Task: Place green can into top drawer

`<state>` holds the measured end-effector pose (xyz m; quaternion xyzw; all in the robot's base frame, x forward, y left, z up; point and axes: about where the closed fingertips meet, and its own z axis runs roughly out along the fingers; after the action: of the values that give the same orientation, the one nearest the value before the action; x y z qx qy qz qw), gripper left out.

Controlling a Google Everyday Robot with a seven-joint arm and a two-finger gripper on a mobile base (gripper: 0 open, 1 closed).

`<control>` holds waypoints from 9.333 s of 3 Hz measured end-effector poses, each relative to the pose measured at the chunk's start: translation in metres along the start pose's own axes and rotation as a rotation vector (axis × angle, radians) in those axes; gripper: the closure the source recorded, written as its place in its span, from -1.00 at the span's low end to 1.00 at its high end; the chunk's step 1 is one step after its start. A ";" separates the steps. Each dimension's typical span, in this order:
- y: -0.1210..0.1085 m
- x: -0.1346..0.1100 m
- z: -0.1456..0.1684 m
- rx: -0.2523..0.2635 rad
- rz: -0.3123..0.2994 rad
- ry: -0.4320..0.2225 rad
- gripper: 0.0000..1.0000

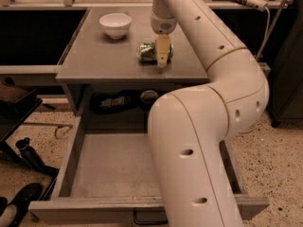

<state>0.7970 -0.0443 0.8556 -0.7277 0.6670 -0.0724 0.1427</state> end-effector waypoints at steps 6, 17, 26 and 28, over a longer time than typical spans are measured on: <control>0.050 0.054 -0.055 -0.016 -0.041 -0.209 1.00; 0.302 0.075 -0.201 -0.048 -0.202 -0.531 1.00; 0.282 0.019 0.084 0.025 0.287 -0.396 1.00; 0.312 0.043 0.120 -0.038 0.289 -0.245 1.00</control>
Offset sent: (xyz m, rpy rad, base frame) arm 0.0052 -0.0126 -0.0002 0.0134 -0.0022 -0.0371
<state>0.5407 -0.0956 0.6432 -0.6302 0.7435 0.0507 0.2179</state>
